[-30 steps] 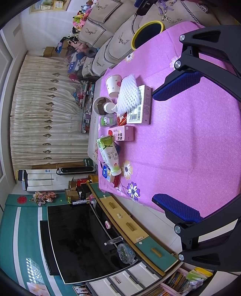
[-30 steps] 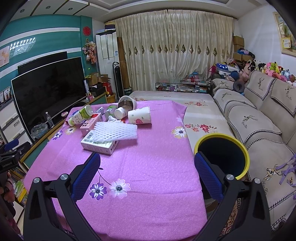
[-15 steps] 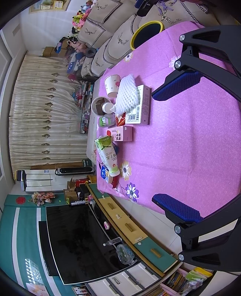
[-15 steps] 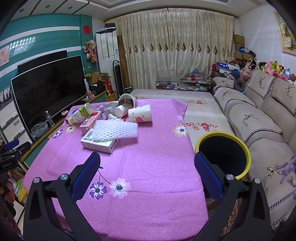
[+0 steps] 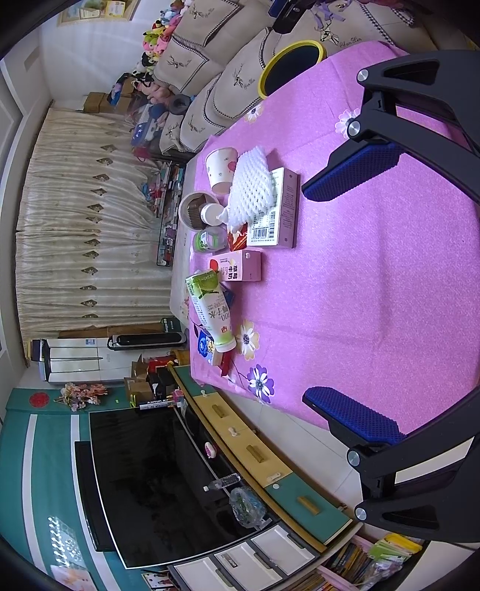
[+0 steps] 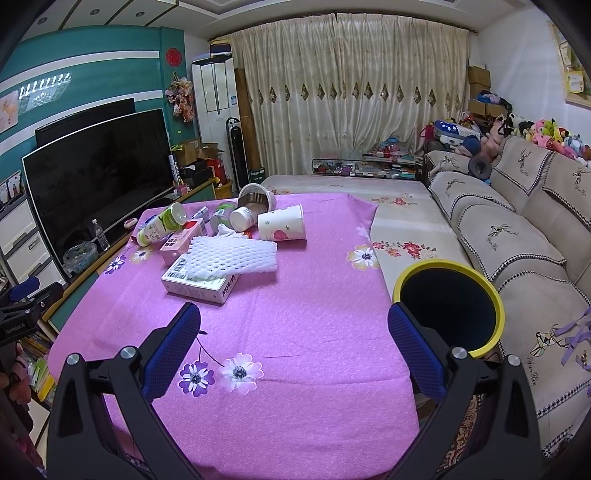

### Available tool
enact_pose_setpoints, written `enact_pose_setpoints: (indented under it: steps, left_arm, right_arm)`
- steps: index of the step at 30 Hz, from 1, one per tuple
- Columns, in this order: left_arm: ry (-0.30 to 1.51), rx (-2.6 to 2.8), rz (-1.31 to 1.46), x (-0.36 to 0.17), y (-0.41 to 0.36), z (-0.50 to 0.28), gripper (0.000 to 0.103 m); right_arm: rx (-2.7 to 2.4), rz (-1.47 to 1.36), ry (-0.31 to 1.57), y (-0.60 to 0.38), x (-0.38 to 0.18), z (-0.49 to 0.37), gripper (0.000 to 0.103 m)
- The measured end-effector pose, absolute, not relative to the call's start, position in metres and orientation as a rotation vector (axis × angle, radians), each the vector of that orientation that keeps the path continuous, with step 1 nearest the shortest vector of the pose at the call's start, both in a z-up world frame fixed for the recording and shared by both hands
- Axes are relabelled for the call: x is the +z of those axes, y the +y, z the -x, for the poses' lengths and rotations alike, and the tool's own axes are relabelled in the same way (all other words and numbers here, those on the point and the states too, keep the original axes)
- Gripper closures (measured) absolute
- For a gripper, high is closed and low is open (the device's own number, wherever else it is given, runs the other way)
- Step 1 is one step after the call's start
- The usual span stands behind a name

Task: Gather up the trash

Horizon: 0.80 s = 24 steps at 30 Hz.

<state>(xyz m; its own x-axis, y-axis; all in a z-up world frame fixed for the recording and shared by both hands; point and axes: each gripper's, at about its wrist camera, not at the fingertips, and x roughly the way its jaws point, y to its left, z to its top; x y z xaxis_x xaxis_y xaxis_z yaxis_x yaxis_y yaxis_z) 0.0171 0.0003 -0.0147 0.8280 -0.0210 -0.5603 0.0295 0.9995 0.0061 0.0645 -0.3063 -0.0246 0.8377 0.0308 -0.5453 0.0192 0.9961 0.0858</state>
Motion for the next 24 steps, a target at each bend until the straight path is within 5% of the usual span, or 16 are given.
enact_pose_setpoints:
  steps: [24]
  left_arm:
    - [0.591,-0.049,-0.048,-0.015,-0.007,-0.033,0.004]
  right_arm:
    - [0.020,-0.040,0.633,-0.296,-0.034,-0.098,0.006]
